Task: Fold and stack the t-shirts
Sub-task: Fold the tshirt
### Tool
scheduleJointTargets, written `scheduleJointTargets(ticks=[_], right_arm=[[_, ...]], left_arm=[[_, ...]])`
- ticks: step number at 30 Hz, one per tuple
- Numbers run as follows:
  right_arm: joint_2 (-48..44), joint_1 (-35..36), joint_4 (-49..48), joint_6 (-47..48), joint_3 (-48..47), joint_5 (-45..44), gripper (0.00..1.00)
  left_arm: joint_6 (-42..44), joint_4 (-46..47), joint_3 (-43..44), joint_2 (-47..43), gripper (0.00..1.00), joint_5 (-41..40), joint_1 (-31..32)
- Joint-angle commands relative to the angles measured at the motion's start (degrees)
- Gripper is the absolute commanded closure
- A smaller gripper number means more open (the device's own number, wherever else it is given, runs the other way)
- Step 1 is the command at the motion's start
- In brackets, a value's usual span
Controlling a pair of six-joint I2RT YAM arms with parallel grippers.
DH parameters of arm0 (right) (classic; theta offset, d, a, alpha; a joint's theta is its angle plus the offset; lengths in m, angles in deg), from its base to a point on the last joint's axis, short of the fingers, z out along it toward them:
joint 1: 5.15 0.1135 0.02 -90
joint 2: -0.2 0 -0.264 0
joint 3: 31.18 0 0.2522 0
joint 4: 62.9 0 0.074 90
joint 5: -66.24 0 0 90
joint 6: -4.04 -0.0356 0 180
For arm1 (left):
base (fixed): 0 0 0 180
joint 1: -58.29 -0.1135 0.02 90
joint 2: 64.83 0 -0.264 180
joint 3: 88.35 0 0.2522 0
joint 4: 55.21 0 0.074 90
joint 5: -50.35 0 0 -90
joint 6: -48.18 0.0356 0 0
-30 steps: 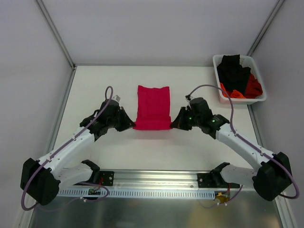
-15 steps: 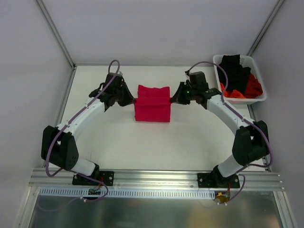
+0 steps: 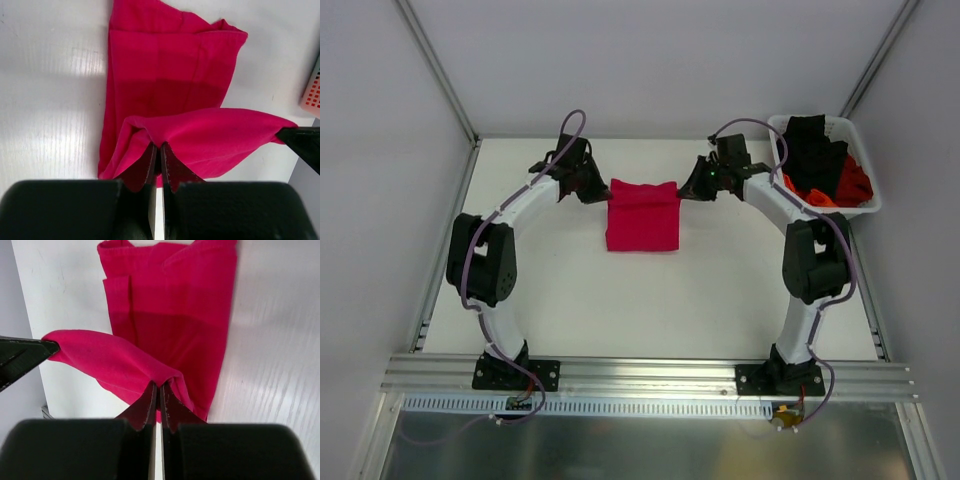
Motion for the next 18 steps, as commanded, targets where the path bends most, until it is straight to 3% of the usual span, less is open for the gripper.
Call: scheduleJointTargets(ticks=[1, 18], right_arm=[[4.15, -1.58, -0.61, 1.21, -5.55, 1.82, 1.0], [15.15, -2.55, -1.22, 2.53, -16.36, 3.67, 1.0]], left_arm=[[1.99, -0.22, 3.84, 2.88, 1.0, 0.86, -1.58], [2.88, -0.3, 13.87, 15.27, 1.0, 3.06, -3.52]])
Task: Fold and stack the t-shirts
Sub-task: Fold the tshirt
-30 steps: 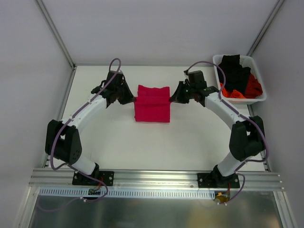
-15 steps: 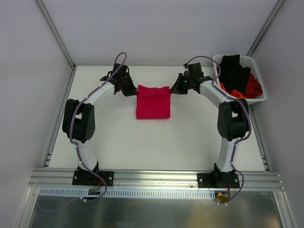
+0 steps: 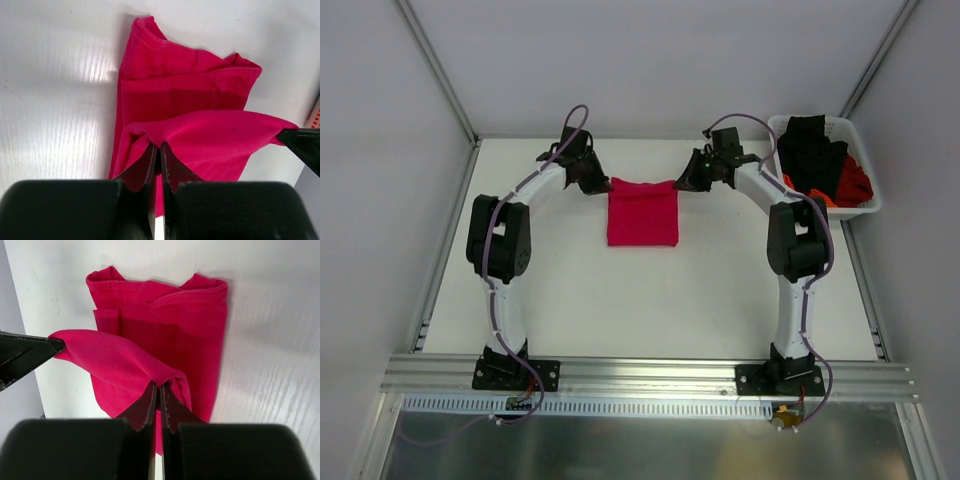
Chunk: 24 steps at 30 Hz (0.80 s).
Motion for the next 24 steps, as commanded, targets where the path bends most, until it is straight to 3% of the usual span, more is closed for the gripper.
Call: scheduleJointTargets(ticks=[1, 12, 20, 21, 22, 23, 24], right_arm=[[2.14, -1.02, -0.98, 1.39, -3.64, 0.87, 1.0], [6.72, -1.99, -5.46, 0.34, -5.58, 2.36, 1.0], [10.41, -2.6, -5.29, -0.28, -13.92, 4.21, 0.98], [10.85, -2.69, -5.29, -0.45, -14.36, 4.82, 0.95], [11.37, -2.6, -4.94, -0.45, -15.15, 5.35, 0.79], [12.68, -2.69, -4.59, -0.54, -16.73, 5.79, 0.7], [13.13, -2.78, -3.63, -0.45, -17.7, 6.49, 0.63]], left_arm=[[1.63, -0.24, 2.7, 2.39, 1.0, 0.59, -0.87], [1.28, -0.15, 9.11, 9.42, 1.0, 0.76, -1.23], [0.58, -0.33, 13.68, 11.97, 1.0, 1.64, -2.19], [0.4, -0.33, 13.95, 12.32, 0.93, 1.47, -2.37], [0.22, -0.24, 14.12, 12.5, 0.79, 1.47, -2.46], [0.14, -0.24, 14.47, 12.59, 0.55, 1.29, -2.63], [0.05, -0.24, 14.83, 12.59, 0.5, 1.64, -3.15]])
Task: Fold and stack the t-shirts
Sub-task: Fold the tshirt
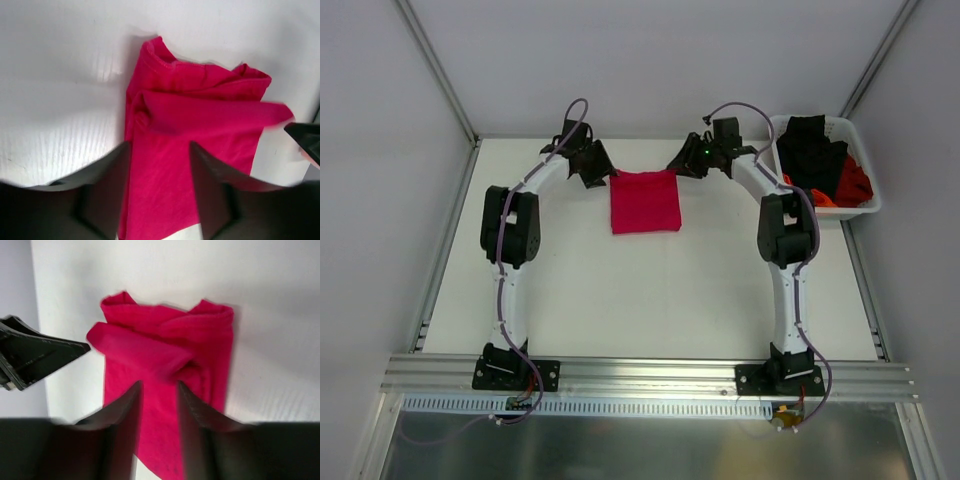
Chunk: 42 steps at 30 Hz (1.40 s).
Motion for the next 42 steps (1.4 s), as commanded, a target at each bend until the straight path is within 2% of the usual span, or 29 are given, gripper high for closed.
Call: scheduleJointTargets(ticks=[1, 2, 3, 4, 5, 9, 12, 13, 15, 16, 17, 18, 19, 21, 25, 32, 36, 42], right_arm=[[2.43, -0.86, 0.2, -0.08, -4.94, 3.13, 0.45], [2.17, -1.03, 0.03, -0.6, -5.64, 3.91, 0.38], [1.73, -1.21, 0.12, -0.52, -5.82, 4.88, 0.32], [0.94, -1.21, 0.12, -0.09, -5.83, 5.06, 0.21], [-0.72, -1.12, 0.03, 0.7, -5.83, 5.15, 0.18], [-5.9, -1.3, 0.29, 3.52, -4.51, 4.54, 0.18], [-8.29, -1.21, -1.2, 4.31, -0.39, 4.45, 0.34], [-9.42, -0.95, -1.72, 5.44, 1.45, 4.1, 0.5], [-9.61, -0.86, -2.6, 5.54, 2.34, 4.71, 0.63], [-9.18, -0.77, -3.56, 5.46, 2.52, 5.76, 0.74], [-8.82, -0.42, -4.01, 5.37, 2.44, 5.77, 0.81], [-8.39, -0.16, -4.27, 5.28, 2.17, 5.68, 0.85], [-7.77, 0.02, -4.71, 5.19, 1.74, 5.42, 0.94], [-4.79, 0.37, -4.37, 4.67, -0.8, 5.42, 0.99], [0.57, 0.55, -2.87, 3.44, -5.12, 5.07, 0.93], [7.61, 0.55, -3.75, 0.89, -10.48, 4.45, 0.92], [11.65, 0.46, -3.66, -0.17, -14.78, 2.43, 0.89], [16.93, 0.2, -5.33, -4.74, -19.28, 1.9, 0.71]], left_arm=[[0.68, -0.24, 3.05, 1.26, 0.43, 0.61, -1.59], [1.55, -0.24, 4.18, 1.0, 0.3, 0.96, -1.94], [1.74, -0.24, 4.63, 0.22, 0.24, 1.49, -2.37], [2.43, -0.24, 4.98, -0.4, 0.2, 1.67, -3.25], [3.05, -0.24, 5.16, -1.1, 0.2, 1.84, -3.69], [5.69, -0.24, 2.54, -6.98, 0.21, 3.6, -3.96], [8.23, 0.2, 0.24, -9.01, 0.35, 5.09, -2.3], [8.94, 0.46, 0.15, -8.84, 0.58, 5.62, -1.77], [8.25, 1.95, 0.41, -8.23, 0.82, 8.69, -0.54], [7.63, 2.74, 0.59, -7.27, 0.93, 9.4, -0.27], [6.23, 3.36, 0.94, -6.57, 1.0, 9.58, 0.17], [5.61, 5.02, 1.2, -5.17, 1.0, 9.49, 0.61], [4.73, 5.64, 1.64, -4.28, 1.0, 9.32, 0.7], [2.1, 6.52, 3.13, -1.48, 1.0, 9.14, 0.7], [-1.77, 7.75, 3.76, 1.7, 1.0, 7.12, 0.35], [-8.1, 11.71, 3.49, 6.79, 1.0, 7.56, -1.23], [-11.0, 13.47, 6.38, 10.31, 1.0, 8.61, -1.85], [-14.52, 14.79, 8.41, 13.92, 1.0, 9.58, -2.29]])
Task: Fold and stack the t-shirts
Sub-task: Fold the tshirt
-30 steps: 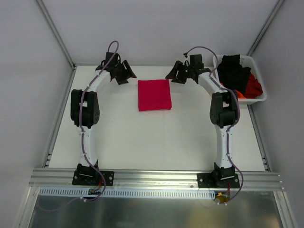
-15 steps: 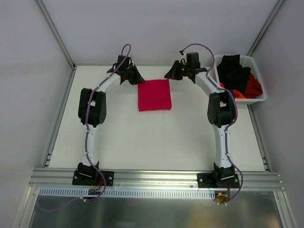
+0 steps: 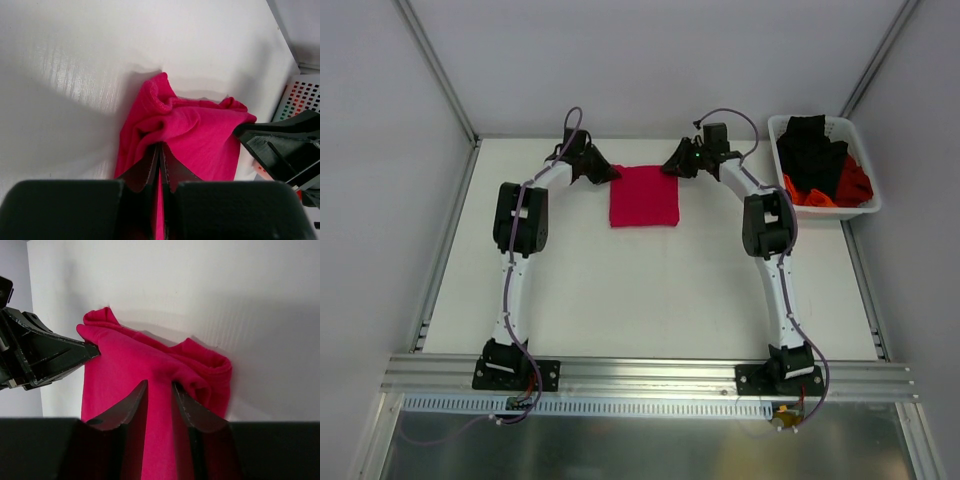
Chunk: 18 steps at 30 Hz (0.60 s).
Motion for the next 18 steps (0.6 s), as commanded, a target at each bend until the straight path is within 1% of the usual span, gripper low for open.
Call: scheduleJointTargets(ticks=[1, 4, 5, 6, 7, 9, 10, 11, 12, 13, 14, 15, 16, 18], right_arm=[[0.71, -0.2, -2.68, -3.25, -3.06, -1.73, 0.7], [0.45, -0.63, -5.14, -4.57, -1.83, -1.03, 0.7], [0.1, -0.98, -5.59, -4.57, -1.56, -1.12, 0.69], [-0.94, -1.25, -5.68, -4.57, -1.47, -1.38, 0.66], [-1.65, -1.6, -6.2, -4.57, -1.47, -1.99, 0.61], [-4.01, -2.57, -7.34, -4.49, -1.56, -2.17, 0.59], [-5.08, -2.83, -8.22, -4.31, -1.56, -2.78, 0.57], [-6.22, -3.35, -8.31, -3.87, -1.65, -2.79, 0.51], [-7.36, -3.45, -8.4, -3.44, -1.74, -2.61, 0.47], [-9.63, -3.71, -8.4, -2.13, -1.65, -2.61, 0.36], [-11.05, -3.62, -9.27, -1.42, -0.95, -2.44, 0.31], [-12.28, -3.62, -10.41, -0.97, -0.25, -2.0, 0.28], [-13.6, -3.54, -11.12, -0.8, 0.63, -1.13, 0.24], [-17.12, -3.62, -11.04, 0.17, 3.25, -0.07, 0.19]], left_arm=[[-3.18, 2.61, 2.25, 1.55, 1.0, 0.86, -0.35], [-2.92, 3.32, 2.16, 1.2, 1.0, 2.08, -0.52], [-2.22, 3.5, 2.16, 0.85, 1.0, 2.18, -0.61], [-1.69, 3.5, 1.99, 0.41, 0.97, 2.01, -0.61], [-1.25, 3.5, 1.99, -0.81, 0.9, 1.66, -0.87], [0.77, 3.59, 2.68, -2.74, 0.82, 1.04, -1.57], [1.65, 3.59, 3.12, -3.36, 0.75, 1.04, -1.92], [3.57, 3.5, 3.65, -3.98, 0.65, 1.21, -2.54], [4.54, 3.59, 4.35, -4.68, 0.61, 0.95, -2.8], [5.69, 3.67, 4.62, -6.26, 0.57, 0.77, -3.07], [7.87, 3.76, 4.71, -7.14, 0.45, 0.6, -3.16], [8.85, 3.85, 4.62, -7.85, 0.4, 0.6, -3.33], [9.91, 3.85, 4.36, -9.25, 0.38, 0.86, -3.33], [12.54, 3.76, 2.88, -10.66, 0.34, 2.35, -3.25]])
